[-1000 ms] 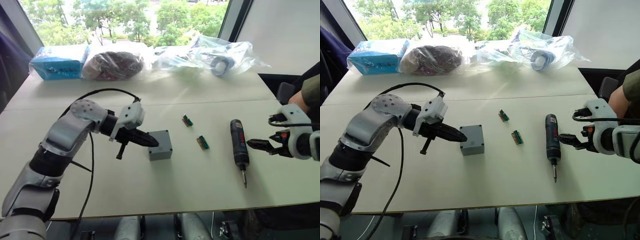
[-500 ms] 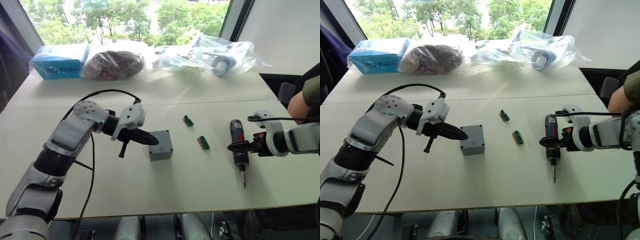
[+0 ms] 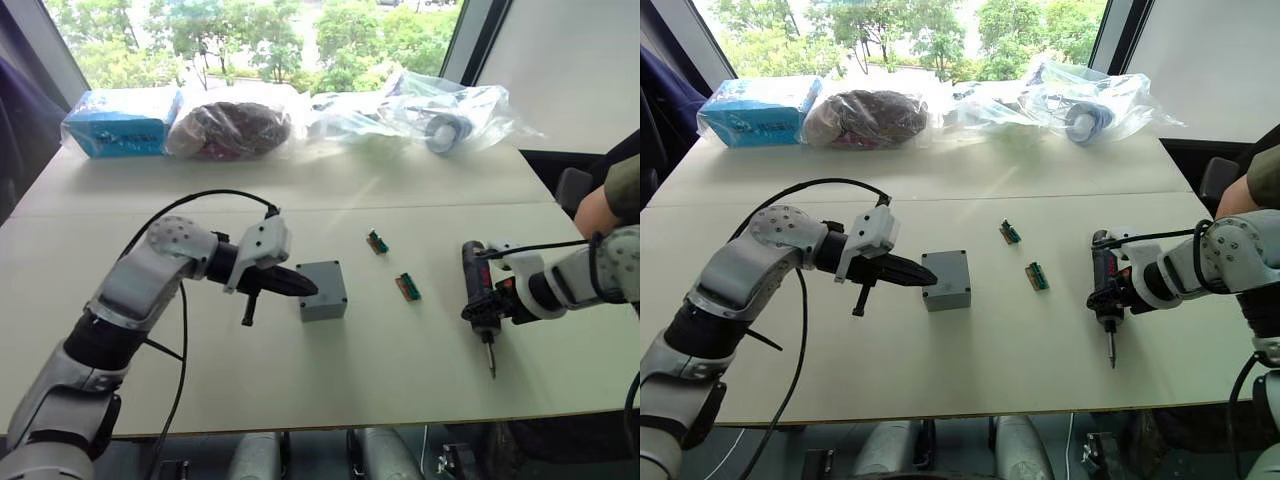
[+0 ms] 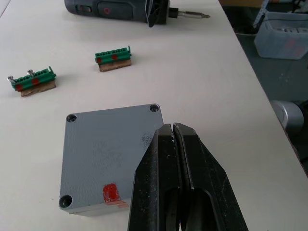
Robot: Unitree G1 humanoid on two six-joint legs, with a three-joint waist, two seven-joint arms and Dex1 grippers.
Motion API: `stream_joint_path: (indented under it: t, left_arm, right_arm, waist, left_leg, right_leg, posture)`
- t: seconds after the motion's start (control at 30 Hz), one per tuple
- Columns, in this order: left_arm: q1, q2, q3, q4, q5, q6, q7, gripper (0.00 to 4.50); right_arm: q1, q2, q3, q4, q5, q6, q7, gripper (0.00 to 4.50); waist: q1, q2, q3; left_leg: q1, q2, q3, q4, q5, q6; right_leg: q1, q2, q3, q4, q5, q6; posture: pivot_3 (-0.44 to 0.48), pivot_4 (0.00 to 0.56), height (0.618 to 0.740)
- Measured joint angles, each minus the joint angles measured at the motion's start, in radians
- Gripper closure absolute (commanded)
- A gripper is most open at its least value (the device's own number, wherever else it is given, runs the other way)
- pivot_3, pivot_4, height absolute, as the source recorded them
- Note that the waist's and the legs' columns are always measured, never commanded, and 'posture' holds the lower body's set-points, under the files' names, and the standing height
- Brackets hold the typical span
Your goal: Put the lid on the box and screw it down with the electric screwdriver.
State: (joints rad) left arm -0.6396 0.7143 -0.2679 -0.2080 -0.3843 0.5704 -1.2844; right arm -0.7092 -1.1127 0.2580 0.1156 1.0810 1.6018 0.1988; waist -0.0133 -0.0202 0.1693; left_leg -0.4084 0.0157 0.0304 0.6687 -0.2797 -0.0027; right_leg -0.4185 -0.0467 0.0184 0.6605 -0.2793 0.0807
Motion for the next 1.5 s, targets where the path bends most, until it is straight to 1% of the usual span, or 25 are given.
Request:
stream_joint_path:
  t: [0.13, 0.2, 0.27, 0.33, 0.4, 0.47, 0.5, 0.53, 0.6, 0.63, 0.67, 0.73, 0.77, 0.8, 0.83, 0.9, 0.97, 1.03, 1.07, 1.13, 1.2, 1.33, 1.43, 1.5]
  left_arm:
    - [0.013, 0.000, 0.010, -0.006, -0.002, 0.014, 0.020, 4.50]
    - [0.021, -0.003, 0.013, -0.007, -0.007, 0.019, 0.030, 4.50]
    - [0.022, -0.004, 0.015, -0.007, -0.010, 0.025, 0.036, 4.50]
    - [0.026, -0.006, 0.018, -0.007, -0.013, 0.030, 0.044, 4.50]
    - [0.027, -0.005, 0.027, 0.005, -0.020, 0.032, 0.046, 4.50]
    - [0.026, 0.001, 0.037, 0.036, -0.020, 0.032, 0.046, 4.50]
    - [0.026, 0.004, 0.045, 0.053, -0.020, 0.033, 0.045, 4.50]
    - [0.022, 0.007, 0.050, 0.071, -0.020, 0.033, 0.044, 4.50]
    - [0.014, 0.015, 0.050, 0.103, -0.016, 0.030, 0.043, 4.50]
    - [0.014, 0.016, 0.049, 0.131, -0.004, 0.023, 0.039, 4.50]
    - [0.014, 0.016, 0.048, 0.144, 0.002, 0.021, 0.038, 4.50]
    - [0.014, 0.016, 0.049, 0.165, 0.002, 0.016, 0.034, 4.50]
    - [0.014, 0.019, 0.050, 0.170, 0.001, 0.021, 0.028, 4.50]
    - [0.014, 0.019, 0.055, 0.169, -0.006, 0.038, 0.027, 4.50]
    - [0.013, 0.019, 0.056, 0.169, -0.011, 0.043, 0.027, 4.50]
    - [0.002, 0.009, 0.056, 0.156, -0.031, 0.073, 0.026, 4.50]
    - [0.001, 0.007, 0.056, 0.141, -0.042, 0.083, 0.027, 4.50]
    - [0.000, 0.001, 0.056, 0.142, -0.041, 0.090, 0.030, 4.50]
    - [-0.005, -0.020, 0.054, 0.152, -0.040, 0.092, 0.036, 4.50]
    - [-0.014, -0.047, 0.045, 0.163, -0.038, 0.091, 0.045, 4.50]
    - [-0.031, -0.076, 0.035, 0.179, -0.023, 0.076, 0.054, 4.50]
    - [-0.043, -0.123, 0.006, 0.230, 0.015, 0.035, 0.073, 4.50]
    - [-0.042, -0.130, -0.022, 0.267, 0.068, -0.017, 0.084, 4.50]
    - [-0.042, -0.132, -0.024, 0.273, 0.081, -0.045, 0.088, 4.50]
  right_arm:
    - [-0.001, -0.005, 0.033, 0.006, -0.098, -0.011, 0.104, 2.72]
    - [-0.014, 0.006, 0.047, 0.054, -0.155, -0.040, 0.165, 2.72]
    - [-0.030, 0.026, 0.054, 0.101, -0.197, -0.056, 0.193, 2.72]
    - [-0.064, 0.041, 0.072, 0.168, -0.259, -0.089, 0.231, 2.72]
    - [-0.105, 0.052, 0.093, 0.234, -0.348, -0.159, 0.268, 2.72]
    - [-0.150, 0.050, 0.095, 0.262, -0.423, -0.219, 0.299, 2.72]
    - [-0.164, 0.050, 0.094, 0.260, -0.451, -0.258, 0.317, 2.72]
    - [-0.175, 0.054, 0.080, 0.254, -0.473, -0.302, 0.331, 2.72]
    - [-0.192, 0.089, -0.013, 0.241, -0.476, -0.350, 0.335, 2.72]
    - [-0.193, 0.141, -0.123, 0.214, -0.460, -0.390, 0.322, 2.72]
    - [-0.193, 0.164, -0.165, 0.193, -0.448, -0.412, 0.317, 2.72]
    - [-0.157, 0.216, -0.283, 0.077, -0.417, -0.496, 0.313, 2.72]
    - [-0.117, 0.264, -0.357, -0.013, -0.404, -0.559, 0.304, 2.72]
    - [-0.073, 0.341, -0.433, -0.112, -0.388, -0.617, 0.272, 2.72]
    - [-0.058, 0.375, -0.452, -0.153, -0.374, -0.640, 0.263, 2.72]
    - [-0.009, 0.491, -0.495, -0.300, -0.314, -0.680, 0.222, 2.72]
    - [0.043, 0.575, -0.518, -0.414, -0.257, -0.700, 0.194, 2.72]
    - [0.096, 0.643, -0.519, -0.488, -0.243, -0.731, 0.167, 2.72]
    - [0.155, 0.734, -0.488, -0.549, -0.243, -0.769, 0.135, 2.72]
    - [0.195, 0.784, -0.427, -0.573, -0.257, -0.787, 0.115, 2.72]
    - [0.210, 0.821, -0.366, -0.584, -0.307, -0.819, 0.096, 2.72]
    - [0.214, 0.844, -0.292, -0.591, -0.401, -0.906, 0.088, 2.72]
    - [0.235, 0.848, -0.264, -0.587, -0.455, -0.954, 0.090, 2.72]
    - [0.250, 0.849, -0.252, -0.579, -0.483, -0.971, 0.093, 2.72]
  waist:
    - [0.004, -0.003, -0.002]
    - [0.003, -0.008, -0.005]
    - [0.002, -0.011, -0.007]
    - [0.001, -0.012, -0.007]
    - [0.001, -0.008, -0.005]
    - [0.002, 0.003, 0.001]
    - [0.001, 0.004, 0.002]
    - [0.001, 0.005, 0.002]
    - [-0.002, 0.005, 0.002]
    - [-0.006, 0.006, 0.002]
    - [-0.006, 0.006, 0.002]
    - [0.000, 0.007, 0.002]
    - [0.004, 0.007, 0.002]
    - [0.005, 0.007, 0.002]
    - [0.005, 0.007, 0.002]
    - [0.005, 0.007, 0.003]
    - [0.006, 0.007, 0.003]
    - [0.006, 0.006, 0.002]
    - [0.005, 0.006, 0.002]
    - [0.002, 0.007, 0.002]
    - [0.002, 0.007, 0.002]
    - [0.001, 0.007, 0.002]
    - [0.001, 0.007, 0.002]
    - [0.001, 0.007, 0.002]
  left_leg:
    - [0.001, 0.000, -0.001, 0.000, 0.000, 0.000]
    - [0.003, 0.000, -0.002, 0.000, 0.000, 0.000]
    - [0.005, 0.000, -0.002, 0.000, 0.000, 0.000]
    - [0.005, -0.001, 0.000, 0.000, 0.000, 0.001]
    - [0.002, -0.002, 0.003, 0.006, -0.001, 0.003]
    - [-0.003, -0.002, 0.005, 0.011, -0.004, 0.007]
    - [-0.004, -0.002, 0.005, 0.011, -0.004, 0.007]
    - [-0.005, -0.001, 0.005, 0.011, -0.004, 0.007]
    - [-0.013, 0.001, 0.005, 0.011, -0.004, 0.007]
    - [-0.016, 0.002, 0.006, 0.011, -0.004, 0.007]
    - [-0.018, 0.002, 0.006, 0.011, -0.004, 0.007]
    - [-0.019, 0.004, 0.005, 0.010, -0.004, 0.007]
    - [-0.019, 0.005, 0.004, 0.010, -0.004, 0.007]
    - [-0.019, 0.004, 0.004, 0.010, -0.004, 0.007]
    - [-0.020, 0.004, 0.004, 0.012, -0.004, 0.007]
    - [-0.020, 0.002, 0.005, 0.014, -0.004, 0.007]
    - [-0.019, 0.000, 0.005, 0.015, -0.004, 0.007]
    - [-0.018, -0.001, 0.004, 0.015, -0.004, 0.007]
    - [-0.018, -0.001, 0.004, 0.015, -0.004, 0.007]
    - [-0.018, -0.001, 0.005, 0.015, -0.004, 0.007]
    - [-0.018, -0.001, 0.005, 0.015, -0.004, 0.007]
    - [-0.018, -0.001, 0.004, 0.015, -0.003, 0.006]
    - [-0.018, -0.001, 0.004, 0.015, -0.003, 0.006]
    - [-0.017, -0.001, 0.004, 0.015, -0.003, 0.006]
  right_leg:
    - [0.002, -0.001, -0.001, -0.001, 0.000, 0.000]
    - [0.008, -0.001, -0.003, -0.006, 0.001, -0.001]
    - [0.012, 0.000, -0.003, -0.012, 0.003, -0.002]
    - [0.013, -0.002, -0.002, -0.016, 0.006, -0.003]
    - [0.011, -0.004, 0.000, -0.016, 0.007, 0.000]
    - [0.006, -0.004, 0.001, -0.013, 0.009, 0.003]
    - [0.005, -0.004, 0.001, -0.012, 0.011, 0.006]
    - [0.002, -0.002, 0.001, -0.011, 0.011, 0.006]
    - [-0.006, 0.000, 0.002, -0.010, 0.011, 0.007]
    - [-0.011, 0.001, 0.003, -0.008, 0.011, 0.007]
    - [-0.013, 0.002, 0.003, -0.007, 0.011, 0.007]
    - [-0.014, 0.003, 0.003, -0.006, 0.011, 0.006]
    - [-0.014, 0.003, 0.002, -0.007, 0.011, 0.006]
    - [-0.014, 0.003, 0.002, -0.007, 0.011, 0.006]
    - [-0.013, 0.003, 0.002, -0.006, 0.011, 0.006]
    - [-0.012, 0.001, 0.002, -0.006, 0.011, 0.006]
    - [-0.011, -0.002, 0.002, -0.006, 0.011, 0.006]
    - [-0.009, -0.002, 0.002, -0.007, 0.011, 0.006]
    - [-0.009, -0.002, 0.002, -0.007, 0.011, 0.006]
    - [-0.009, -0.002, 0.002, -0.006, 0.011, 0.007]
    - [-0.010, -0.002, 0.002, -0.005, 0.011, 0.007]
    - [-0.010, -0.001, 0.002, -0.005, 0.011, 0.007]
    - [-0.010, -0.001, 0.002, -0.005, 0.011, 0.007]
    - [-0.010, -0.001, 0.002, -0.005, 0.011, 0.007]
  posture:
    - [0.000, 0.150, 0.740]
    - [0.000, 0.150, 0.740]
    - [0.000, 0.150, 0.740]
    - [0.000, 0.150, 0.740]
    - [0.000, 0.150, 0.740]
    - [0.000, 0.150, 0.740]
    - [0.000, 0.150, 0.740]
    - [0.000, 0.150, 0.740]
    - [0.000, 0.150, 0.740]
    - [0.000, 0.150, 0.740]
    - [0.000, 0.150, 0.740]
    - [0.000, 0.150, 0.740]
    - [0.000, 0.150, 0.740]
    - [0.000, 0.150, 0.740]
    - [0.000, 0.150, 0.740]
    - [0.000, 0.150, 0.740]
    - [0.000, 0.150, 0.740]
    - [0.000, 0.150, 0.740]
    - [0.000, 0.150, 0.740]
    - [0.000, 0.150, 0.740]
    - [0.000, 0.150, 0.740]
    - [0.000, 0.150, 0.740]
    - [0.000, 0.150, 0.740]
    - [0.000, 0.150, 0.740]
